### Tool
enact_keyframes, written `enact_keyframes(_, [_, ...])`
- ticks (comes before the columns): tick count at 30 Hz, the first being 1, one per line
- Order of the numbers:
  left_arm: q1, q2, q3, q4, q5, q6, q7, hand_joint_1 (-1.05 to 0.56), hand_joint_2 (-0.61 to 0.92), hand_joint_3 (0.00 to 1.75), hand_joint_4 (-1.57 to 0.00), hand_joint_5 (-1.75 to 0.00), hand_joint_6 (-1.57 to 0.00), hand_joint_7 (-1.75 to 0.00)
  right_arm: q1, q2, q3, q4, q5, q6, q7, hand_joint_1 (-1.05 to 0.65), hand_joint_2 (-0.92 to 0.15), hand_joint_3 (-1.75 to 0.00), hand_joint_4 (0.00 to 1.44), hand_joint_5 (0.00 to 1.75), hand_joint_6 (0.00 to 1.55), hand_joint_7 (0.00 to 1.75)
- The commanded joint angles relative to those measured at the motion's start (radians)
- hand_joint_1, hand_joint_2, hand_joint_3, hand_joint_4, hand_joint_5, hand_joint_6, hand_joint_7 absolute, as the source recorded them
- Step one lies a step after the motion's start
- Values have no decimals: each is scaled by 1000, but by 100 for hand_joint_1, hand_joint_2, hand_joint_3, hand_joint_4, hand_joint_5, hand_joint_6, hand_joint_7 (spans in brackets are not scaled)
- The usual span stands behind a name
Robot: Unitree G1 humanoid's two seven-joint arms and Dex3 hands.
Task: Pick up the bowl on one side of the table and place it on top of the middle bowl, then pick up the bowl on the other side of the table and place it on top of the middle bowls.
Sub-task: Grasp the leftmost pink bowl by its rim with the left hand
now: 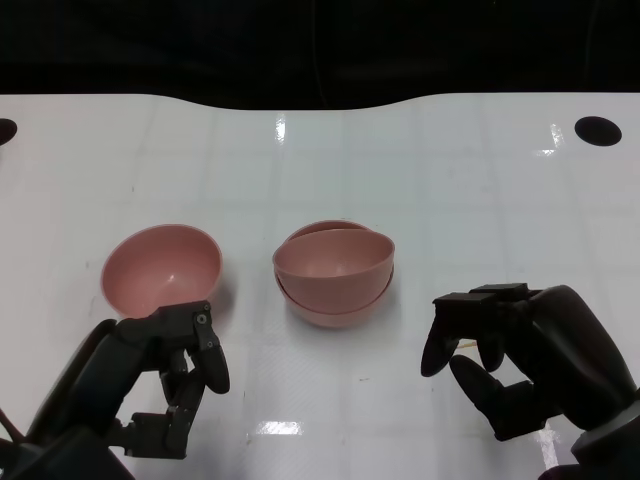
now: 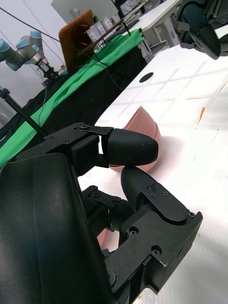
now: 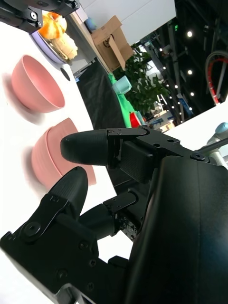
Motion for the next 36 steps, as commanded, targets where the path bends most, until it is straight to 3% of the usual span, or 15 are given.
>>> enact_keyframes(1, [18,-4,19,-39,21,20,33,-13,43,129,-75,-160,-76,-125,5,7,-13,-7,34,26,28,-14,-8,-168,100,175,86,150])
enact_keyframes(6, [38,-20,23,-113,75,95,61,-21,65,73,-65,-128,-72,-85,8,11,-15,-9,38,29,43,-13,-7,-167,101,175,86,153])
enact_keyframes(8, [47,-22,22,-161,133,137,76,-30,83,33,-56,-118,-62,-61,10,10,-16,-14,38,32,49,-13,-7,-167,101,175,86,154])
enact_keyframes(11, [56,-29,20,-215,194,193,91,-36,91,14,-51,-109,-57,-43,14,11,-16,-20,41,35,58,-12,-7,-167,101,175,85,155])
enact_keyframes(13, [59,-31,18,-255,243,243,93,-39,92,11,-49,-106,-56,-38,17,12,-16,-24,43,39,64,-12,-8,-166,101,175,85,155])
enact_keyframes(19, [55,-19,11,-361,395,370,76,-50,92,10,-37,-67,-51,-8,25,13,-14,-38,42,45,72,-11,-8,-166,100,175,83,157])
enact_keyframes(22, [55,-18,6,-376,411,394,70,-51,92,10,-37,-61,-50,-5,26,14,-14,-41,42,48,73,-10,-9,-166,100,175,83,157])
enact_keyframes(27, [11,14,-28,-420,615,500,36,-50,92,5,-30,-51,-45,-1,26,10,-15,-46,46,48,85,-10,-9,-166,100,175,83,156])
enact_keyframes(36, [-87,32,-102,-352,788,617,-66,-51,92,1,-34,-42,-43,0,25,11,-18,-48,45,52,86,-11,-9,-165,100,175,84,154])
